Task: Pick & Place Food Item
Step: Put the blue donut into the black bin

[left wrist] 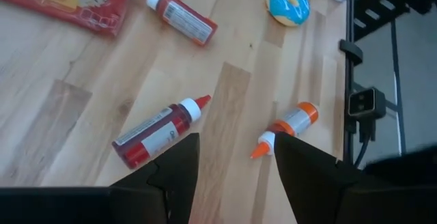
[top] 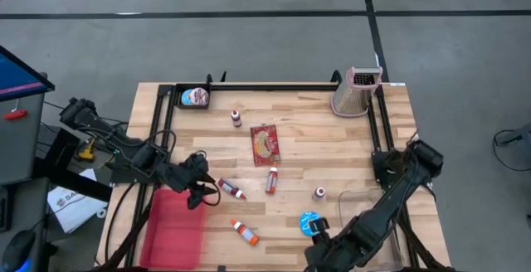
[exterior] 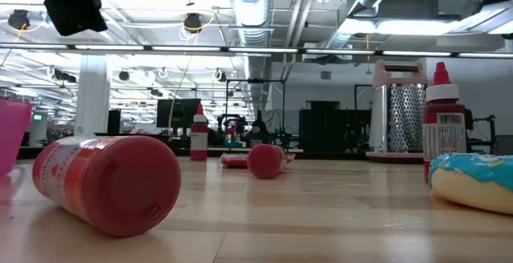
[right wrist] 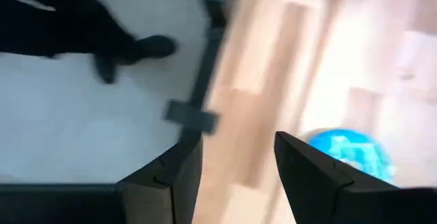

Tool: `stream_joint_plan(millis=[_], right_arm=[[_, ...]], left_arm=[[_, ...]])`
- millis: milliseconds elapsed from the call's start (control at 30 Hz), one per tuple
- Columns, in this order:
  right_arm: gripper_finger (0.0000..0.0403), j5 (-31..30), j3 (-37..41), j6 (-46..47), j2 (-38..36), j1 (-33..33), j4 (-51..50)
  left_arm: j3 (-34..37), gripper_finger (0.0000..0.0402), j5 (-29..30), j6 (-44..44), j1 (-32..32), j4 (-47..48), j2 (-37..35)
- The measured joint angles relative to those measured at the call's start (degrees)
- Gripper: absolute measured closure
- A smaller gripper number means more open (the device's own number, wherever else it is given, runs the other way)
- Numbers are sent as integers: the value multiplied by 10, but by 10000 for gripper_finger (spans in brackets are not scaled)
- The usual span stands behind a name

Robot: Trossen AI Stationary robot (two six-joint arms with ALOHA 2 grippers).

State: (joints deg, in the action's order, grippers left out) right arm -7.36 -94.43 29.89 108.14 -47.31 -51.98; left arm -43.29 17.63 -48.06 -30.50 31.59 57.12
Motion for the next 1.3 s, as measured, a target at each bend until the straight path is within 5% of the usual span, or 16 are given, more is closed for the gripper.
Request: stream_joint_plan(millis=[133,567,900,1167,1300], right_arm=[[228,-52,-1,58,9,12,-12],[204,-13,1,379,115,53,-39],[168,-107,0,668,81,49,-17],[168,39,0,780,72,87,25],[168,45,0,808,73,113,24]], left_arm=[[0,215,4,-18,0,0,0],[0,215,0,-17,0,4,0],[0,215,2,2,0,5,0],[0,215,4,30,-10,5,0],[0,215,4,31,-21,5,0]])
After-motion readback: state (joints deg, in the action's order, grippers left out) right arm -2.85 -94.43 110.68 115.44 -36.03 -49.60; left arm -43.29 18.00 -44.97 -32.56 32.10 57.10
